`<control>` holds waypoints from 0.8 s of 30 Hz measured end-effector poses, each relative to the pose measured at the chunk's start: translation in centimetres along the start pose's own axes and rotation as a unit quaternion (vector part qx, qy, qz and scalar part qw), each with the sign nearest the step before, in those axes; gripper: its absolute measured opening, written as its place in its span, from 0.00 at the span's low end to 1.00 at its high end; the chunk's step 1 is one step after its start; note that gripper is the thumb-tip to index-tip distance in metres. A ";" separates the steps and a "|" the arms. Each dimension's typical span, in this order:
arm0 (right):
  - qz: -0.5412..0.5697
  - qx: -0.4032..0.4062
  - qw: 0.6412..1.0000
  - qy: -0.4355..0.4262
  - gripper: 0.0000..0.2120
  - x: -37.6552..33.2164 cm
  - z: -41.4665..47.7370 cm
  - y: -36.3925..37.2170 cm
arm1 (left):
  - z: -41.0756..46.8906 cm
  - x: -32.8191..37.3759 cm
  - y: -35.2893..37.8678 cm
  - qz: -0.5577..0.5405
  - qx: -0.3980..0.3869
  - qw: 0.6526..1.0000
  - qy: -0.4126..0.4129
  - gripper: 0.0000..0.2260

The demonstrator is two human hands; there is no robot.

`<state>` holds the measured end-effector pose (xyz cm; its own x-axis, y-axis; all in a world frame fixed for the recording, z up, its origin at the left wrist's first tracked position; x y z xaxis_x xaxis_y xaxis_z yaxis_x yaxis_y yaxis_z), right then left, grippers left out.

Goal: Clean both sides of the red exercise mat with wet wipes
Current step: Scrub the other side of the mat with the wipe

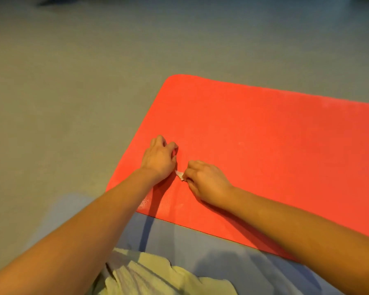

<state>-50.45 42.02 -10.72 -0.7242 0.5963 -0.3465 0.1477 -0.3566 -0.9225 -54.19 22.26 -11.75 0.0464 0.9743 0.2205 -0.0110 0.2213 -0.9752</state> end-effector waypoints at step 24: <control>-0.005 0.028 0.986 0.163 0.08 1.2 0.8 -0.9 | -5.3 0.1 -1.1 -0.063 -0.142 0.988 0.013 0.29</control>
<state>-51.98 42.44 -10.15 -0.4683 0.7970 -0.3815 0.0977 -0.3824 -0.9188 -48.88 21.83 -10.73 0.0543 0.9373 0.3442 0.2772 0.3170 -0.9070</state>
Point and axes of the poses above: each hand's wrist, its own z-axis towards the middle knuckle, its own y-axis out of the palm, x = y × z, the point moved 1 cm from there along z, towards the middle knuckle, and after that the axes turned 4 degrees about z, right-handed, at the moved point
